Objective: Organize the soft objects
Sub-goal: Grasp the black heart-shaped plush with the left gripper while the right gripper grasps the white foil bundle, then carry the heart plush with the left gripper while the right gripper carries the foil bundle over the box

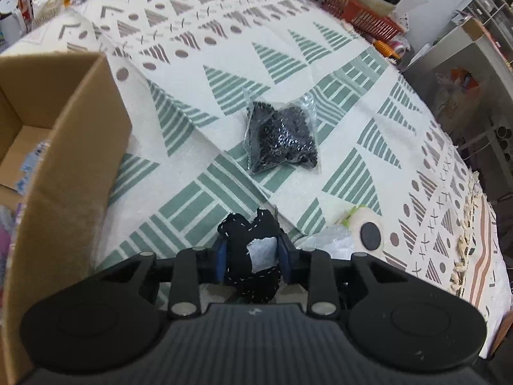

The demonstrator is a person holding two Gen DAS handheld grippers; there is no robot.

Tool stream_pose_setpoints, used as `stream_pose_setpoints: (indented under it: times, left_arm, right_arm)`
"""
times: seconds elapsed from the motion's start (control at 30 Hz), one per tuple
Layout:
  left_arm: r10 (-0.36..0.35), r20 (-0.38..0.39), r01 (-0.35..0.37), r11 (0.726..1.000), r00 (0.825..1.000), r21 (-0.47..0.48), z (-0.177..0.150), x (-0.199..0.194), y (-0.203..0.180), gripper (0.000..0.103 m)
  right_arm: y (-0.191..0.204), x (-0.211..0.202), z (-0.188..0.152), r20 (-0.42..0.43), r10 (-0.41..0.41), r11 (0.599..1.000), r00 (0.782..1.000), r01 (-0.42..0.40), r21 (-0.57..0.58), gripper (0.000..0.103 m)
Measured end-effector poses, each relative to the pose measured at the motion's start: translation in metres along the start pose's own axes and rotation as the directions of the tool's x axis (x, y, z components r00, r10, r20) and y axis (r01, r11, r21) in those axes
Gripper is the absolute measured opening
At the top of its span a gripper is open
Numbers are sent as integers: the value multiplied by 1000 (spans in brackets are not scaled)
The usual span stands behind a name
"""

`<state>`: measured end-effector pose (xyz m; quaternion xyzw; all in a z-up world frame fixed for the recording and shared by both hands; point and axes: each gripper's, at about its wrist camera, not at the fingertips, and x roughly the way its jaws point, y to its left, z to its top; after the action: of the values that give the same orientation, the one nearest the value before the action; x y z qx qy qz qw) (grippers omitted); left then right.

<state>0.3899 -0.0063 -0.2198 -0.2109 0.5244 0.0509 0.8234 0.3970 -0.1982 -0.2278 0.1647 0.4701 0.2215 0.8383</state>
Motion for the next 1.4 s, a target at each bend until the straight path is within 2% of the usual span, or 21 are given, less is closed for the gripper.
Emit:
stream_pose_setpoints:
  times: [0.3, 0.5, 0.93, 1.13, 1.4]
  left_arm:
    - [-6, 80, 5, 1000, 997, 11, 2, -44, 8, 31]
    - [-12, 143, 9, 1000, 990, 24, 4, -84, 19, 31]
    - [-21, 236, 25, 1000, 971, -12, 8, -139, 62, 31]
    - [0, 271, 14, 999, 963, -49, 14, -155, 87, 31]
    - [40, 281, -10, 994, 959, -106, 20, -158, 124, 31]
  right_arm:
    - [25, -26, 0, 60, 2, 999, 998, 1, -52, 37]
    - [48, -52, 2, 131, 26, 996, 991, -15, -86, 38]
    - [83, -79, 4, 215, 44, 991, 976, -15, -132, 37]
    - [96, -77, 2, 211, 61, 989, 976, -30, -144, 37]
    - [117, -64, -9, 180, 66, 981, 981, -31, -191, 37]
